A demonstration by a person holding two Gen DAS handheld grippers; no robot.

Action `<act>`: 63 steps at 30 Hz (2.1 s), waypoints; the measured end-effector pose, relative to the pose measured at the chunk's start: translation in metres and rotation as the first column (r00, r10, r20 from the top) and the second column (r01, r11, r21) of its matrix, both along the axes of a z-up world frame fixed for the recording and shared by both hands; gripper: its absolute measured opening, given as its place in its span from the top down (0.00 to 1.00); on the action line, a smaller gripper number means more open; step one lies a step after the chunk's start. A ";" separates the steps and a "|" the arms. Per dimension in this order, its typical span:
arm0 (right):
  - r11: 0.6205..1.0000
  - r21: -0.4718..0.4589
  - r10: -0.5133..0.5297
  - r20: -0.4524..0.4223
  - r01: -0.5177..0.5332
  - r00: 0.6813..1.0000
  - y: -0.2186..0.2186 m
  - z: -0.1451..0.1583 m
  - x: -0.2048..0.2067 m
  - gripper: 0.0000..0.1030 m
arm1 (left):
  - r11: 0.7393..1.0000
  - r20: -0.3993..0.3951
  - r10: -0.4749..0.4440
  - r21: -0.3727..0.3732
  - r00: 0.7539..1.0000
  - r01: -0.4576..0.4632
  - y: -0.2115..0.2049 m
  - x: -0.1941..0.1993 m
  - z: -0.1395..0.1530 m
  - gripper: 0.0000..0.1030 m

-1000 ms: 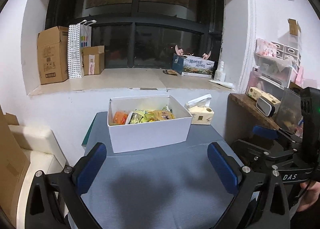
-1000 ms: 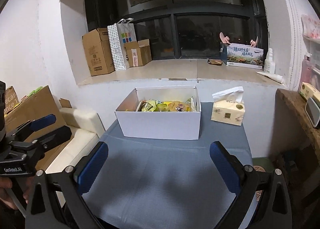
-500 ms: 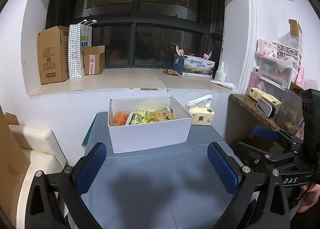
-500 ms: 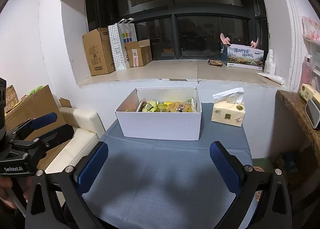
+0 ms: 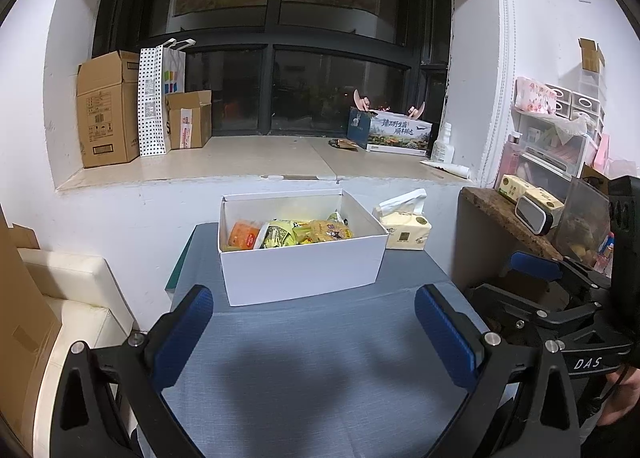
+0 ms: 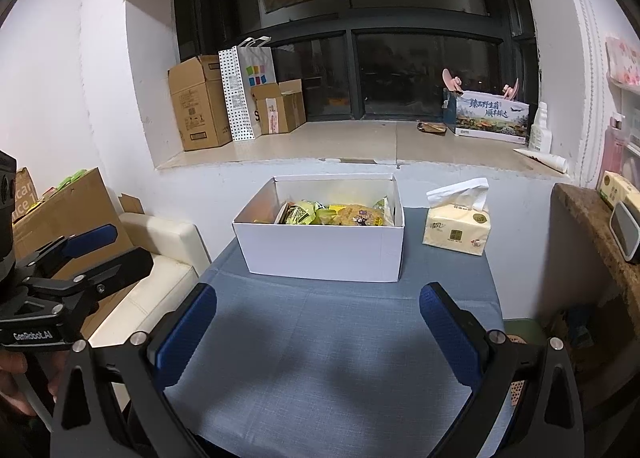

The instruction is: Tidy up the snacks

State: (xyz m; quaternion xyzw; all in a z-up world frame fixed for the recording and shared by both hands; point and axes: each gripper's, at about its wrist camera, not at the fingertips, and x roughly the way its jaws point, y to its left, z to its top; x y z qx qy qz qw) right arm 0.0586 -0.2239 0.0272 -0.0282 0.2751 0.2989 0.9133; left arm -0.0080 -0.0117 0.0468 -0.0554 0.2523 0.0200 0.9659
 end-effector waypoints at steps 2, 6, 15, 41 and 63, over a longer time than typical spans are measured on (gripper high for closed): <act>1.000 -0.001 0.000 0.001 0.000 1.000 0.001 0.001 -0.001 0.00 | 1.000 -0.002 0.000 0.002 1.000 0.000 0.000 0.001 0.000 0.00; 1.000 -0.001 -0.001 0.001 0.001 1.000 0.001 0.001 -0.002 0.00 | 1.000 -0.002 -0.001 0.002 1.000 0.001 0.000 0.001 -0.001 0.00; 1.000 -0.004 0.002 0.002 -0.002 1.000 0.002 0.002 -0.004 0.00 | 1.000 -0.003 0.000 0.004 1.000 0.000 -0.001 0.001 -0.001 0.00; 1.000 -0.006 0.010 -0.001 -0.010 1.000 0.004 0.002 -0.007 0.00 | 1.000 -0.009 0.003 0.009 1.000 -0.003 0.001 0.000 -0.002 0.00; 1.000 -0.007 0.013 -0.002 -0.013 1.000 0.005 0.002 -0.007 0.00 | 1.000 -0.012 0.004 0.009 1.000 -0.004 0.002 0.000 -0.002 0.00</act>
